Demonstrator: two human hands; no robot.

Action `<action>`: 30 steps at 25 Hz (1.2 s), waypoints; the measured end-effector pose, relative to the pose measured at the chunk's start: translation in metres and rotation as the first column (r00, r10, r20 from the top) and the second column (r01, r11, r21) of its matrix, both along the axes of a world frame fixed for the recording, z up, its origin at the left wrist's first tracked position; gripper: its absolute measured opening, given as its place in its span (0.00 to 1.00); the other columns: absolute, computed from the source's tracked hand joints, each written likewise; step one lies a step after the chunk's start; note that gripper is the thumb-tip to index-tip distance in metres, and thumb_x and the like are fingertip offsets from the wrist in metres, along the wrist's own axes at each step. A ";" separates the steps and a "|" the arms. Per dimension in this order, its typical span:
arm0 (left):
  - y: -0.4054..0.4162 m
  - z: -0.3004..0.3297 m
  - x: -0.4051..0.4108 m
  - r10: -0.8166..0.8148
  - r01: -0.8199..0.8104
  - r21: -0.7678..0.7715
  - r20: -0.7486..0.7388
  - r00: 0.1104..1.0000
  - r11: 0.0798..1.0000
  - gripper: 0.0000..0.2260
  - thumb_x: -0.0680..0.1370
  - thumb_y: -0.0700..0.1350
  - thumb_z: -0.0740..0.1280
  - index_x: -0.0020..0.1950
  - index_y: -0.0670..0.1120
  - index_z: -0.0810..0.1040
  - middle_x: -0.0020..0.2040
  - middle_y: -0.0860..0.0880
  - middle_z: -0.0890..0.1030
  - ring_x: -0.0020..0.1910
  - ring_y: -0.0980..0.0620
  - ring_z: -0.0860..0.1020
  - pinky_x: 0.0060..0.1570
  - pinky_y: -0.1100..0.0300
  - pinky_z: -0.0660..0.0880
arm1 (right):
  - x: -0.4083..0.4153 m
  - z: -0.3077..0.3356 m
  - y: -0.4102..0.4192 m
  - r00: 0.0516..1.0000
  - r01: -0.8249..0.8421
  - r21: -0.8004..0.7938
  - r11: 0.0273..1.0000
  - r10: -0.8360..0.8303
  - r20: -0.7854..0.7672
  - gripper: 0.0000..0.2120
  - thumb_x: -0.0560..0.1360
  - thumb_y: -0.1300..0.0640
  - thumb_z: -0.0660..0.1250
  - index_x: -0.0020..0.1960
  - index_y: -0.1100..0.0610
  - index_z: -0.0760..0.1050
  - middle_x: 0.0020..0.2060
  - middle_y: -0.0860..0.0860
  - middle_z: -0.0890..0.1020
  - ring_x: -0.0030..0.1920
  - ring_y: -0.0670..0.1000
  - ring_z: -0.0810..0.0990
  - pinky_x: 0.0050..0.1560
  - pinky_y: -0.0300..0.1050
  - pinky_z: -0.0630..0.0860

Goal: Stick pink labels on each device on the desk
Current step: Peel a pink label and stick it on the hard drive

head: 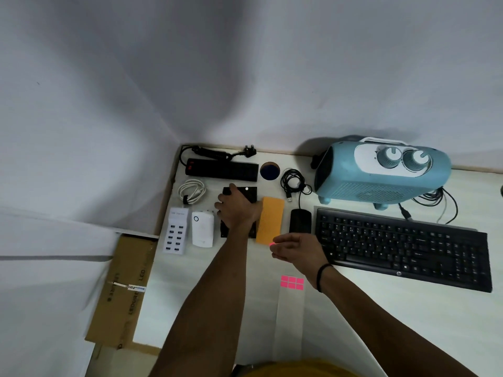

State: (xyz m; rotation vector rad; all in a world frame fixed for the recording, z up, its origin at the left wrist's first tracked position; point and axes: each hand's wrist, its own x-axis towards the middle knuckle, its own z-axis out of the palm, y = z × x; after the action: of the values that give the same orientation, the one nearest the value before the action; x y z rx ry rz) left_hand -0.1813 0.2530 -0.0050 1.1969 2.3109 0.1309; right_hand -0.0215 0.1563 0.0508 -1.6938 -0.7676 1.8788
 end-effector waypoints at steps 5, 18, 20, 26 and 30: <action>-0.019 0.059 -0.001 0.209 -0.464 0.113 0.782 0.587 0.879 0.21 0.69 0.55 0.73 0.59 0.49 0.81 0.48 0.49 0.83 0.48 0.48 0.82 0.50 0.52 0.80 | 0.017 0.033 0.002 0.997 -0.008 0.073 0.997 0.013 -0.074 0.09 0.71 0.66 0.75 0.50 0.65 0.82 0.45 0.61 0.85 0.42 0.52 0.84 0.45 0.39 0.82; -0.144 0.114 0.042 0.163 -0.400 -0.322 0.909 -0.383 0.858 0.26 0.81 0.58 0.59 0.78 0.50 0.69 0.71 0.41 0.75 0.60 0.39 0.79 0.61 0.45 0.74 | 0.059 0.120 -0.027 0.955 -0.262 0.311 0.913 0.291 -0.049 0.04 0.75 0.66 0.71 0.46 0.59 0.81 0.38 0.57 0.80 0.38 0.50 0.77 0.44 0.44 0.78; -0.149 0.117 0.044 0.144 -0.406 -0.313 0.907 -0.395 0.859 0.22 0.82 0.59 0.57 0.72 0.52 0.77 0.70 0.41 0.77 0.61 0.39 0.79 0.62 0.44 0.74 | 0.058 0.120 -0.034 0.943 -0.326 0.340 0.882 0.328 0.053 0.05 0.75 0.67 0.71 0.44 0.59 0.83 0.35 0.54 0.80 0.35 0.49 0.75 0.39 0.40 0.75; -0.148 0.140 0.041 0.055 -0.434 -0.240 0.916 -0.397 0.869 0.22 0.79 0.60 0.61 0.57 0.47 0.87 0.57 0.42 0.84 0.55 0.41 0.79 0.60 0.45 0.72 | 0.057 0.129 -0.052 0.903 -0.388 0.411 0.825 0.251 0.348 0.06 0.68 0.59 0.79 0.44 0.51 0.87 0.37 0.44 0.86 0.37 0.41 0.83 0.39 0.30 0.75; -0.143 0.148 0.042 0.006 -0.465 -0.198 0.924 -0.382 0.863 0.24 0.83 0.58 0.55 0.52 0.49 0.88 0.52 0.46 0.86 0.49 0.45 0.84 0.51 0.51 0.80 | 0.054 0.139 -0.057 0.873 -0.351 0.424 0.835 0.128 0.470 0.14 0.62 0.53 0.83 0.44 0.51 0.82 0.34 0.46 0.86 0.35 0.37 0.83 0.34 0.24 0.71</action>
State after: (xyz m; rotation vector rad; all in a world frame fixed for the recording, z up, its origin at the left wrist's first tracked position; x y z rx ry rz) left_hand -0.1391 0.1098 0.1432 0.1083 0.7357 1.2252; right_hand 0.0322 0.0990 0.1900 -1.7213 -1.5675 1.2789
